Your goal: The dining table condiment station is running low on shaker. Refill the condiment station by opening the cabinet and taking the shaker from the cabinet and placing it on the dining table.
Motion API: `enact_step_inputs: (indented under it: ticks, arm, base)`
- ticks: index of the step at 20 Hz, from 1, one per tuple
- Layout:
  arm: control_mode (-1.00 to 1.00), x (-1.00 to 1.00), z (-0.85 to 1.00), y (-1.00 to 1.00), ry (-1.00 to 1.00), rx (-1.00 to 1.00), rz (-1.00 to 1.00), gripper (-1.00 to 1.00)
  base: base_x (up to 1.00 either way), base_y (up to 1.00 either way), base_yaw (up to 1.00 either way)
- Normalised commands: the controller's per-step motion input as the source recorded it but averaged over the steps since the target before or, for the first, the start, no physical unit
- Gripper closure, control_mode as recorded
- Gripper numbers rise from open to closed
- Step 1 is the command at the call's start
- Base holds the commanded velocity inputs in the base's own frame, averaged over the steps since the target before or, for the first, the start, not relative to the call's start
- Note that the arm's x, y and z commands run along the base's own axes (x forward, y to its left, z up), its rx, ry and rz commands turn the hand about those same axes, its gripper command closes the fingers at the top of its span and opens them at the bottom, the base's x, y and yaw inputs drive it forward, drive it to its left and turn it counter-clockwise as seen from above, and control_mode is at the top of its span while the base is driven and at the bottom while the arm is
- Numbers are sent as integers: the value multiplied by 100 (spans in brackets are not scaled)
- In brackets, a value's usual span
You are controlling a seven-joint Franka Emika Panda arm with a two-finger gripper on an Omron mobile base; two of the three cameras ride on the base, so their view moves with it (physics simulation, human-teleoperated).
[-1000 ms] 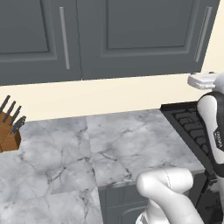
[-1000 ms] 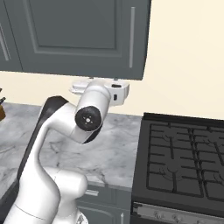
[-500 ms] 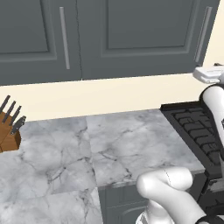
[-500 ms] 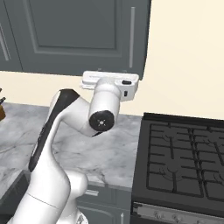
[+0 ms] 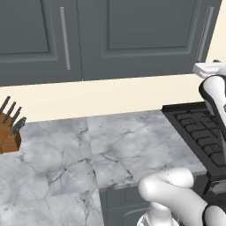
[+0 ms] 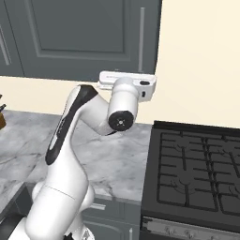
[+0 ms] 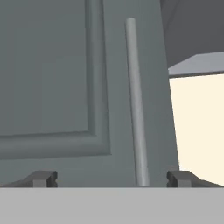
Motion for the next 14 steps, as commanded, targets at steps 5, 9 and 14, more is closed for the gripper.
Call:
enact_step_inputs:
  ticks: [5, 9, 14]
  arm:
    - [-100, 32, 3, -13, 0, 0, 0, -100]
    - [-100, 40, 0, -10, 0, 0, 1, -100]
    - [-100, 41, 0, -13, 0, 0, 3, -100]
  base:
    - [0, 0, 0]
    - [0, 0, 0]
    - [0, 0, 0]
